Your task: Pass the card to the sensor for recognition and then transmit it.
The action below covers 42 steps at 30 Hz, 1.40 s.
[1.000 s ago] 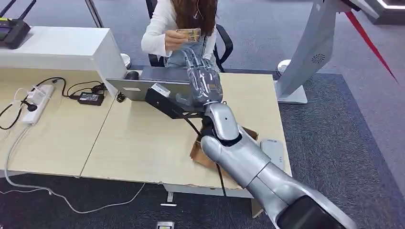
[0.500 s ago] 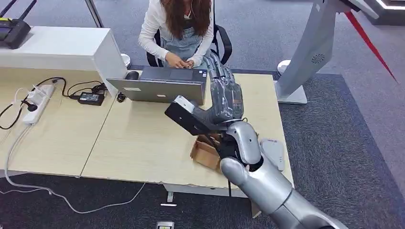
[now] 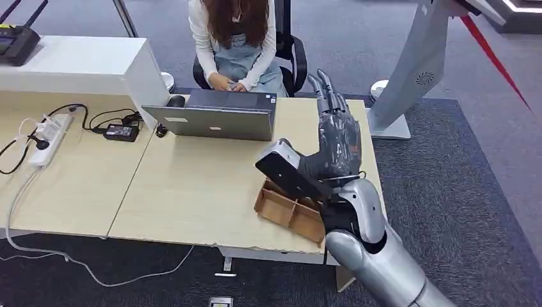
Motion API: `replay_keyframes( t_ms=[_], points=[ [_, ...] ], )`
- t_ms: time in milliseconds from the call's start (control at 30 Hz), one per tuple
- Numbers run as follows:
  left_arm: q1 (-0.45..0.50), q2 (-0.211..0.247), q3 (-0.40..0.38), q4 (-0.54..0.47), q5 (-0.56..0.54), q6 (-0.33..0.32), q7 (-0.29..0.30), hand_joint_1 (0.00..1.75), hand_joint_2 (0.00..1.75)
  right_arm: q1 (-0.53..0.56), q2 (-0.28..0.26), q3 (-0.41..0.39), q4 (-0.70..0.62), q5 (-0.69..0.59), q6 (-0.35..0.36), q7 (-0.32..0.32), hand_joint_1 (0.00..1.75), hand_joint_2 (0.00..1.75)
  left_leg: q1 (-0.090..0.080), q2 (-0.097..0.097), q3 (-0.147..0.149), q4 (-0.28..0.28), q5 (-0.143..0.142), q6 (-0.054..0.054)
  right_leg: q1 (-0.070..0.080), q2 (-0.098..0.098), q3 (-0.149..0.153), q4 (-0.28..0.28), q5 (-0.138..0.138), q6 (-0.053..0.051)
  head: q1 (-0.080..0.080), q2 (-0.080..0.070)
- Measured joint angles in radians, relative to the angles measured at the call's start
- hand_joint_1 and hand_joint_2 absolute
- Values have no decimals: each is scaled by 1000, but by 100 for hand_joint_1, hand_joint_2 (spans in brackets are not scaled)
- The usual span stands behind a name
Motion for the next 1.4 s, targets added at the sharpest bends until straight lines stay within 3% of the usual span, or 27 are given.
replay_keyframes(
  t_ms=[433,600,933,1400],
  points=[
    [0,0,3,0,0,18,-6,0,0,110,-22,-6,-24,-19,6,-18,0,175,0,0,0,0,0,0,0,0,0,0,0,0,0,0],
    [-1,0,5,0,6,15,-22,0,0,106,-24,-1,2,-7,60,0,0,175,0,0,0,0,0,0,0,0,0,0,0,0,0,0],
    [-1,2,6,0,6,11,-27,0,0,126,-25,8,95,28,92,55,0,175,0,0,0,0,0,0,0,0,0,0,0,0,0,0],
    [-1,2,14,0,9,11,-24,0,0,166,-25,7,158,29,92,71,0,175,0,0,0,0,0,0,0,0,0,0,0,0,0,0]
  ],
)
